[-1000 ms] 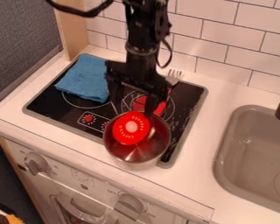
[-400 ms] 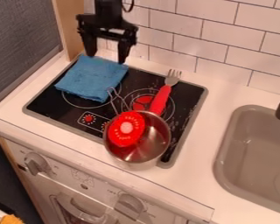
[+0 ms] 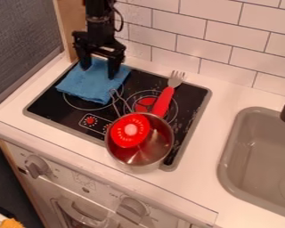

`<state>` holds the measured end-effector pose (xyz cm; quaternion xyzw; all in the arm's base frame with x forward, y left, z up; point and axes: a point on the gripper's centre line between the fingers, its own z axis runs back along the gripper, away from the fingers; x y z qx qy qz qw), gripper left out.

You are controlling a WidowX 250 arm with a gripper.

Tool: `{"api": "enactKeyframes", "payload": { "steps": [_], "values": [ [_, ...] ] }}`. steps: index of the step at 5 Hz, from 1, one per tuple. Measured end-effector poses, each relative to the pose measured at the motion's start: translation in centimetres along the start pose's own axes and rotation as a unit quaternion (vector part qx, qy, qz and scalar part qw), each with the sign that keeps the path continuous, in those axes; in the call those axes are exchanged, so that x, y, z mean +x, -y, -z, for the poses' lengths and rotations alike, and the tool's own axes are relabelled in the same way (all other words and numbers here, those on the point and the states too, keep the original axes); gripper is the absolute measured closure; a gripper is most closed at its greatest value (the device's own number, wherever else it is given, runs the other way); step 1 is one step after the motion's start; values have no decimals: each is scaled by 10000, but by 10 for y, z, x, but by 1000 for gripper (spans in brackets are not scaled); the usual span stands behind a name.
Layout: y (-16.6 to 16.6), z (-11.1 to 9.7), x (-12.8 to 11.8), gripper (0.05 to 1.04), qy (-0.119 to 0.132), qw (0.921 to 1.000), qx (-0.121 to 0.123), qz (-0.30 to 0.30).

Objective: Move the blue cloth to the corner bottom left side of the stove

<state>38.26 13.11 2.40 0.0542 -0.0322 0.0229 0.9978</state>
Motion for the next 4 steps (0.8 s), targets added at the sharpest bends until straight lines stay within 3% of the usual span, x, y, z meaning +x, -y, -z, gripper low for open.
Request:
{"api": "enactKeyframes", "payload": {
  "steps": [2, 4],
  "values": [
    [-1, 14, -12, 84, -12, 9997, -37, 247],
    [-12, 16, -38, 85, 40, 9991, -275, 310]
  ]
}}
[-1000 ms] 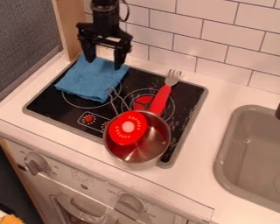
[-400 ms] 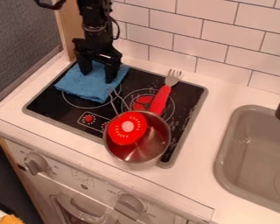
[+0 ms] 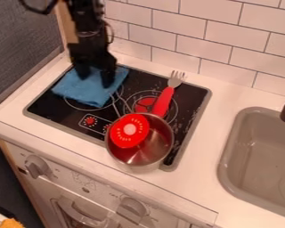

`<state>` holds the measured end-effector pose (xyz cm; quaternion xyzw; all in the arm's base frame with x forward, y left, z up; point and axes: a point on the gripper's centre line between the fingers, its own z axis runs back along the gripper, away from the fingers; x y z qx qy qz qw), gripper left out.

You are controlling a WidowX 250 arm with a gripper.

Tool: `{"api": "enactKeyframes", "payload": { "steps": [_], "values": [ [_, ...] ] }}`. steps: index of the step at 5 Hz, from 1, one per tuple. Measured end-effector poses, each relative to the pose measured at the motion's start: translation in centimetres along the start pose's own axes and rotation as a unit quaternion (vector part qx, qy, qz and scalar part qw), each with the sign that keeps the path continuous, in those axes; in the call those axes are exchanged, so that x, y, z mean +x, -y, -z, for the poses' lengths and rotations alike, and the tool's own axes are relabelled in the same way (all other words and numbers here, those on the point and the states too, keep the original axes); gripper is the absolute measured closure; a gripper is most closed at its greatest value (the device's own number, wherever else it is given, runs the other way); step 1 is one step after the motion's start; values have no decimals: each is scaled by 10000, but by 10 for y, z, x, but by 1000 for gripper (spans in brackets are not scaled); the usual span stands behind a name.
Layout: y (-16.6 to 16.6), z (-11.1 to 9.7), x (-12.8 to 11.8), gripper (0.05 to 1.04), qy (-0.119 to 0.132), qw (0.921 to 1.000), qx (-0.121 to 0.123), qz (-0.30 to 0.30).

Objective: Move the blue cloth to the corner bottom left side of the stove

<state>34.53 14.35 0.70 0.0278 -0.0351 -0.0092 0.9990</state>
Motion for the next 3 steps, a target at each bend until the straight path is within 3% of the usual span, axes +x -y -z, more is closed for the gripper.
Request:
{"api": "enactKeyframes", "payload": {
  "steps": [3],
  "values": [
    [-20, -5, -75, 85, 164, 9996, -227, -102]
  ]
}}
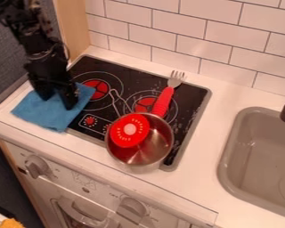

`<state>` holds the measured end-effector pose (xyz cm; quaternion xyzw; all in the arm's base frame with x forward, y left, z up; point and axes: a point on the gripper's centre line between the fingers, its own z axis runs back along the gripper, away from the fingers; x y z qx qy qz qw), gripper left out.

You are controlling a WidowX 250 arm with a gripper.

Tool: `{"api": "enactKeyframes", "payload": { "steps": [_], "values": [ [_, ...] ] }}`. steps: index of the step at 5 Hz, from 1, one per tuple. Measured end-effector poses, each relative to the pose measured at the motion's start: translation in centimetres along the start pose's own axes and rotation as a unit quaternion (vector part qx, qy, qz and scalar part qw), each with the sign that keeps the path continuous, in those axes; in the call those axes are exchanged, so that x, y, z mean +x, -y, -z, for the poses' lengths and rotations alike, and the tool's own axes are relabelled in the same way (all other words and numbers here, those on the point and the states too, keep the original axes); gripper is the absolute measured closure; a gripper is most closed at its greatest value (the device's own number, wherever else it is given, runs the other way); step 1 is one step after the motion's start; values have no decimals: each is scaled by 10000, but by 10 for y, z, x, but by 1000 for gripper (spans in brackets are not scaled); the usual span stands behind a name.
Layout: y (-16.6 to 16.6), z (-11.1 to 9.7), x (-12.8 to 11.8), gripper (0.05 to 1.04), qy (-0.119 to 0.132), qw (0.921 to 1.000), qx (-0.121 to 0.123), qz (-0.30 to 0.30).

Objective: Move the blue cloth to the corner bottom left side of the stove

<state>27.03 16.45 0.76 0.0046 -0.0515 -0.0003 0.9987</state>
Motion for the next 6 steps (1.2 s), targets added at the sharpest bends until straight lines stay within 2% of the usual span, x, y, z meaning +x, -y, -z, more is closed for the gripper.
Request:
{"api": "enactKeyframes", "payload": {
  "steps": [1, 2, 3, 4, 5, 6],
  "values": [
    [3, -2, -9, 86, -37, 10000, -61, 18],
    [1, -3, -1, 84, -62, 10000, 32, 61],
    [10, -6, 15, 83, -114, 9995, 21, 284],
    [21, -25, 24, 83, 3, 9988, 155, 462],
    [22, -43, 22, 83, 98, 9986, 284, 439],
    [24, -46, 18, 83, 1, 9989, 258, 388]
  ]
}}
